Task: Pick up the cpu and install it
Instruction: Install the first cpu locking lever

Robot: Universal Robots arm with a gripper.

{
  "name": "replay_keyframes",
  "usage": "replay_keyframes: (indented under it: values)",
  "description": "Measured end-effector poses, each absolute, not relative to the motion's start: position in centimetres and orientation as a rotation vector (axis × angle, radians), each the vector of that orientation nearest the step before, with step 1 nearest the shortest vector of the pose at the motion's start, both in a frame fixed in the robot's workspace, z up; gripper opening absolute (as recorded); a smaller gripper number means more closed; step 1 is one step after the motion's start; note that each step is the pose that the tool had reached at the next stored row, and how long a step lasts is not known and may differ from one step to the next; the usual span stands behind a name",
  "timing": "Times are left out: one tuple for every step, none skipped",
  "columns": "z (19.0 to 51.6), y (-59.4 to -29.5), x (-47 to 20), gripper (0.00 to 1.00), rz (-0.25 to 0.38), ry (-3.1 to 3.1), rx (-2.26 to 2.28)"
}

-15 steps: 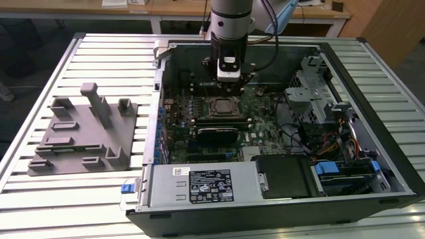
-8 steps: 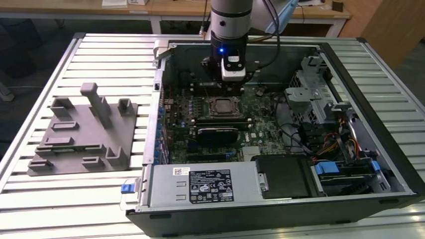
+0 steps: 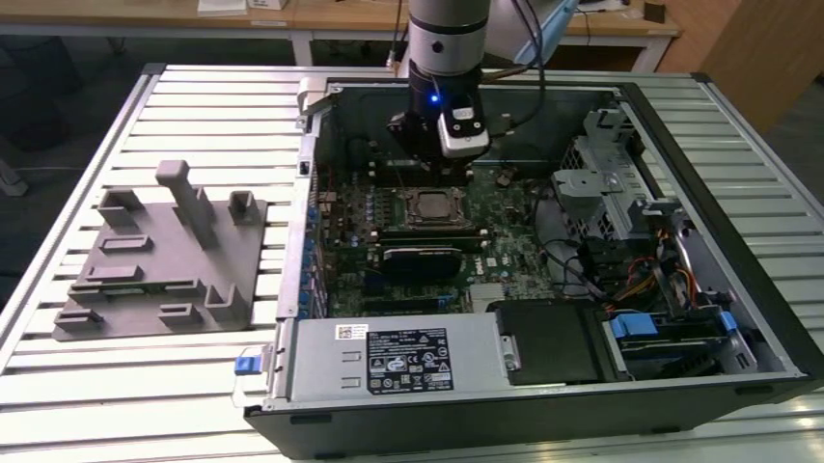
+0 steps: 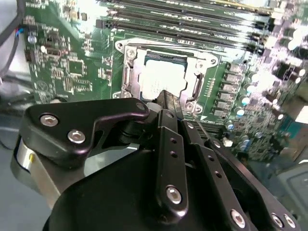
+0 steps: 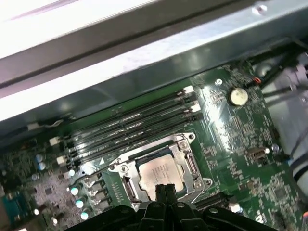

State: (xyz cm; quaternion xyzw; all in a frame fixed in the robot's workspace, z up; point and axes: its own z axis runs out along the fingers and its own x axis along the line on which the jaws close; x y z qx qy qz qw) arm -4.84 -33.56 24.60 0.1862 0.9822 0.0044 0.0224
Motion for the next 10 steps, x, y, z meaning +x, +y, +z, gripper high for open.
replay_keyframes:
  values:
    - [24.6, -33.56, -4.84, 0.11, 0.014, 3.048, 0.55]
    - [24.6, -33.56, -4.84, 0.11, 0.015, 3.053, 0.522]
    - [24.59, -33.56, -4.84, 0.11, 0.016, 3.058, 0.492]
    - [24.6, -33.56, -4.84, 0.11, 0.016, 3.062, 0.465]
    - [24.59, -33.56, -4.84, 0.11, 0.017, 3.066, 0.437]
    - [24.59, -33.56, -4.84, 0.11, 0.017, 3.07, 0.41]
    - [24.59, -33.56, -4.84, 0.11, 0.018, 3.074, 0.382]
    - [24.59, -33.56, -4.84, 0.11, 0.019, 3.077, 0.355]
    - [24.59, -33.56, -4.84, 0.11, 0.019, 3.08, 0.327]
    - [24.59, -33.56, -4.84, 0.11, 0.02, 3.083, 0.297]
